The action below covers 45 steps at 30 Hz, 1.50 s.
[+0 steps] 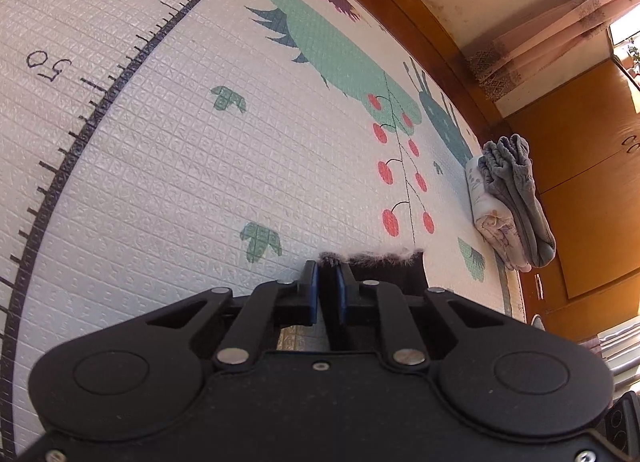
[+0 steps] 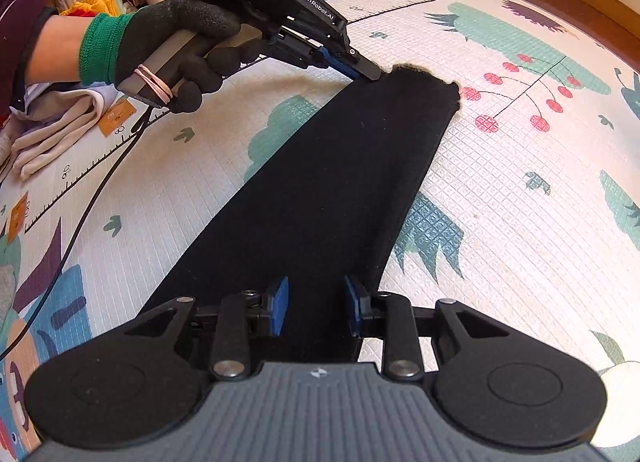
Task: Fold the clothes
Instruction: 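Grasp the cuff end of the black leggings strip with the left tool, then lift the cuff end with the left tool and fold it toward the waistband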
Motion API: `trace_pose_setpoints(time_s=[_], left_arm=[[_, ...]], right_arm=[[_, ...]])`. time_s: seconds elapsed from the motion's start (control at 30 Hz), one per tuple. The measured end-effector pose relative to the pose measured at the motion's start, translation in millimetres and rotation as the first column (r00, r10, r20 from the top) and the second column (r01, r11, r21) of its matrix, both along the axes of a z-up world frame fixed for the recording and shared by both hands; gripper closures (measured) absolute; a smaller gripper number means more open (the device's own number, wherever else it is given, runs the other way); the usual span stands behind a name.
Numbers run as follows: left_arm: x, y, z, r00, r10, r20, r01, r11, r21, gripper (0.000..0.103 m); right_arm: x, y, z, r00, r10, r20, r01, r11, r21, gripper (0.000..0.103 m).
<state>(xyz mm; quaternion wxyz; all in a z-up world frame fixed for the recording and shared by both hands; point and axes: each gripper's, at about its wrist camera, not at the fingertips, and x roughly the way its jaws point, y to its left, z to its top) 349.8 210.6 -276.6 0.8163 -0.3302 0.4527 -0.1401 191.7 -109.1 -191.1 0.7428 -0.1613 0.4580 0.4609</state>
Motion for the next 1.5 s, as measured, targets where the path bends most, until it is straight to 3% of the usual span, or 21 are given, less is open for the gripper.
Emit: trace_pose_setpoints(time_s=[0.13,0.37,0.4,0.6,0.7,0.73,0.77,0.83,0.9,0.97,1.0,1.07,1.13,1.2,1.3,1.33,1.37,1.43,1.5], left_arm=[[1.5,7.4,-3.6,1.0,-0.001,0.0,0.001,0.997,-0.079,0.086],[0.3,5.1,-0.9,0.999,-0.014,0.029,0.016,0.998,-0.059,0.086],[-1.1,5.6,0.7,0.999,-0.013,0.03,0.014,0.998,-0.054,0.085],[-31.9,2.1,33.3,0.985,-0.108,0.133,0.096,0.991,0.091,0.082],[-57.8,-12.9,48.6,0.958,-0.223,0.179,0.196,0.968,0.16,0.082],[-73.6,-25.3,53.4,0.935,-0.297,0.194,0.262,0.946,0.19,0.082],[-91.2,-38.9,58.3,0.902,-0.378,0.209,0.333,0.917,0.22,0.082],[-129.8,-68.5,62.9,0.817,-0.534,0.22,0.464,0.833,0.3,0.082],[-183.6,-106.1,62.2,0.682,-0.698,0.218,0.584,0.699,0.412,0.074],[-233.9,-136.6,62.1,0.538,-0.815,0.214,0.652,0.564,0.507,0.073],[-256.9,-148.5,60.9,0.462,-0.861,0.215,0.667,0.497,0.556,0.067],[-301.0,-168.0,56.2,0.297,-0.932,0.209,0.657,0.359,0.663,0.055],[-343.4,-183.4,48.6,0.122,-0.976,0.182,0.594,0.219,0.774,0.055],[-370.7,-192.5,38.6,0.015,-0.989,0.146,0.513,0.133,0.848,0.055],[-396.6,-198.5,17.5,-0.163,-0.986,0.043,0.355,-0.018,0.935,0.055],[-400.4,-199.5,12.1,-0.194,-0.981,0.015,0.323,-0.049,0.945,0.055],[-401.7,-200.5,8.3,-0.21,-0.978,0.0,0.304,-0.066,0.95,0.055],[-402.6,-205.0,2.9,-0.225,-0.974,-0.031,0.243,-0.086,0.966,0.056],[-402.8,-208.9,-0.1,-0.259,-0.964,-0.064,0.189,-0.115,0.975,0.056]], right_arm=[[0.6,-1.9,0.3,1.0,-0.019,-0.015,0.019,1.0,0.012,0.072],[10.8,-10.5,2.0,0.99,-0.11,-0.092,0.116,0.992,0.054,0.078],[12.4,-11.9,2.4,0.987,-0.126,-0.102,0.132,0.99,0.057,0.083],[7.6,-11.2,2.6,0.993,-0.101,-0.063,0.104,0.994,0.046,0.085],[6.8,-12.7,2.6,0.993,-0.105,-0.06,0.108,0.993,0.051,0.085],[3.3,-11.8,3.6,0.995,-0.088,-0.041,0.09,0.995,0.044,0.085],[-2.0,-10.9,5.3,0.998,-0.056,-0.021,0.056,0.998,0.036,0.084],[-11.8,-10.8,9.5,1.0,0.002,0.008,-0.002,1.0,0.025,0.083],[-19.7,-13.2,14.4,0.999,0.036,0.023,-0.036,0.999,0.021,0.083],[-27.1,-13.0,15.4,0.996,0.078,0.04,-0.078,0.997,0.002,0.083],[-30.3,-11.6,13.8,0.994,0.102,0.047,-0.101,0.995,-0.017,0.083],[-32.8,-9.1,7.4,0.99,0.131,0.054,-0.128,0.99,-0.05,0.083],[-28.0,-11.3,5.8,0.992,0.125,0.029,-0.124,0.992,-0.035,0.083],[-21.4,-13.1,6.1,0.995,0.097,-0.006,-0.098,0.995,-0.019,0.084],[-28.1,-12.7,5.4,0.995,0.102,0.013,-0.101,0.995,-0.024,0.084],[-27.7,-12.8,4.5,0.995,0.098,0.012,-0.098,0.995,-0.022,0.084],[-26.7,-13.2,4.1,0.996,0.094,0.007,-0.094,0.995,-0.018,0.084],[-25.6,-13.6,3.4,0.995,0.096,0.005,-0.096,0.995,-0.013,0.084],[-24.6,-13.2,2.7,0.995,0.096,0.002,-0.096,0.995,-0.008,0.084]])
